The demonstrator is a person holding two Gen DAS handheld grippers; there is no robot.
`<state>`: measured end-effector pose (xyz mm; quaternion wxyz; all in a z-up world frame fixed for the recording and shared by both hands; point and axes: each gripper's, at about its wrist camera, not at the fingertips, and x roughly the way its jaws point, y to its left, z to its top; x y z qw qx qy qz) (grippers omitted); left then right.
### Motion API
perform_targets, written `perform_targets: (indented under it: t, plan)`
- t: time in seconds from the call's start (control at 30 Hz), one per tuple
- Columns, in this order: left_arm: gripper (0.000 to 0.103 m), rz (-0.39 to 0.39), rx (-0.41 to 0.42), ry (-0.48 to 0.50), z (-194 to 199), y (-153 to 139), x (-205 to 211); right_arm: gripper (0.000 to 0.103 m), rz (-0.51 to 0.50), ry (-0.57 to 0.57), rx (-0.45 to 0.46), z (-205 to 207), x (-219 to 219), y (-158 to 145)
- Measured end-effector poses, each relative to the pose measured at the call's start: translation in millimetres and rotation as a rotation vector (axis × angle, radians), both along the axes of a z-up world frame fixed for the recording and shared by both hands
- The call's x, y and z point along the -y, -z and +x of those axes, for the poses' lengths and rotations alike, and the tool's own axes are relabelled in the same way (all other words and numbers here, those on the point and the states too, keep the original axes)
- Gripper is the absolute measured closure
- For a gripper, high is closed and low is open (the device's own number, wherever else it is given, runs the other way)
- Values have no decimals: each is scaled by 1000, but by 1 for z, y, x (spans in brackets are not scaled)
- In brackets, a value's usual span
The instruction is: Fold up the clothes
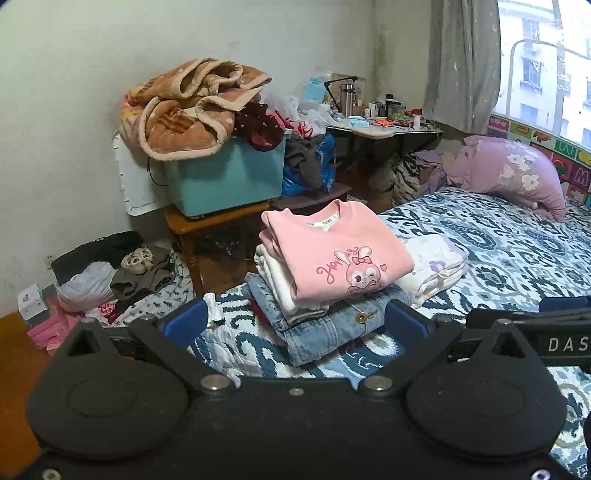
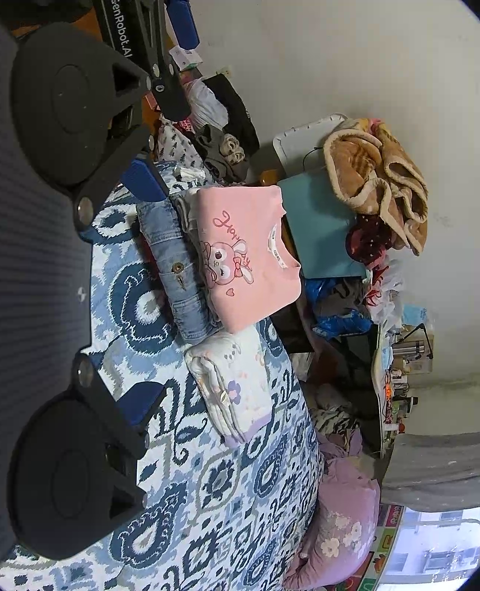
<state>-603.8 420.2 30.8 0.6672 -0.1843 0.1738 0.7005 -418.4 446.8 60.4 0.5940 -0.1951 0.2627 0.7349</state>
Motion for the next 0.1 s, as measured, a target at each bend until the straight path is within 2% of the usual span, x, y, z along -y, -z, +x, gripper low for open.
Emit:
perform_targets:
  t: [0.1]
  plan:
    - [1, 21, -18, 5, 1, 0, 2, 0, 2, 1, -2, 0, 0, 0]
